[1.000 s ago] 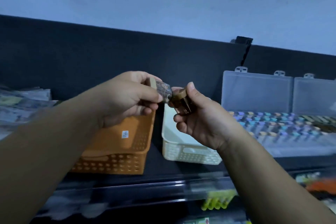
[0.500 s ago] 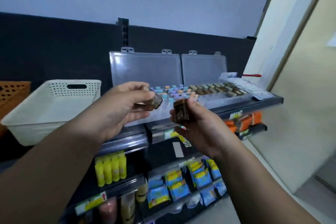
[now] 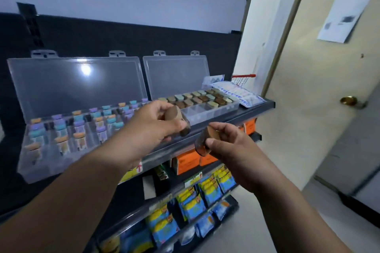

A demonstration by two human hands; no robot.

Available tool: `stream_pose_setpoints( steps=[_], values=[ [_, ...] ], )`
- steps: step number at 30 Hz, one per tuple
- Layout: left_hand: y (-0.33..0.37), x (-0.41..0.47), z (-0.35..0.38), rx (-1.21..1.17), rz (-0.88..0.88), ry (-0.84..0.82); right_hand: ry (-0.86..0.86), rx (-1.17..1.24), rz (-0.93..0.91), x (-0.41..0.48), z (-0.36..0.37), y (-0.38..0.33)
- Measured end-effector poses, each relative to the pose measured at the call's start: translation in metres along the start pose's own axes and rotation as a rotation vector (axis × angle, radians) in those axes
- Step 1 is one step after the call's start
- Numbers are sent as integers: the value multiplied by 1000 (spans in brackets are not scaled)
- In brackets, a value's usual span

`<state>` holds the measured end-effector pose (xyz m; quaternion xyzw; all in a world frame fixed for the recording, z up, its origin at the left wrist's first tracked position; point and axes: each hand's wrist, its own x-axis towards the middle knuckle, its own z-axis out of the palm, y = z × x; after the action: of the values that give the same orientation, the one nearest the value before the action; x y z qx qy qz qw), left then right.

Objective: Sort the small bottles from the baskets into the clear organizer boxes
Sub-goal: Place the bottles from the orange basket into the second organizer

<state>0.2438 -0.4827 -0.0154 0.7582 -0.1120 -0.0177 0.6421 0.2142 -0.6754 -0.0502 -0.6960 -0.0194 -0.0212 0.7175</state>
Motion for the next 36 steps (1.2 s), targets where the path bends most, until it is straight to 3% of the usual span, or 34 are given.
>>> stream_pose_setpoints(
  steps=[3, 13, 20, 27, 36],
  values=[
    [-9, 41, 9, 95, 36, 14, 29, -249, -33, 34, -21, 2],
    [-30, 149, 52, 336, 51, 12, 0, -549, -102, 142, -79, 2],
    [-39, 199, 77, 453, -30, 140, -160, -690, -257, 230, -112, 1],
    [-50, 228, 101, 524, -150, 317, -458, -894, -427, 305, -125, 3],
    [-63, 238, 109, 604, -289, 355, -744, -1034, -473, 343, -123, 6]
  ],
)
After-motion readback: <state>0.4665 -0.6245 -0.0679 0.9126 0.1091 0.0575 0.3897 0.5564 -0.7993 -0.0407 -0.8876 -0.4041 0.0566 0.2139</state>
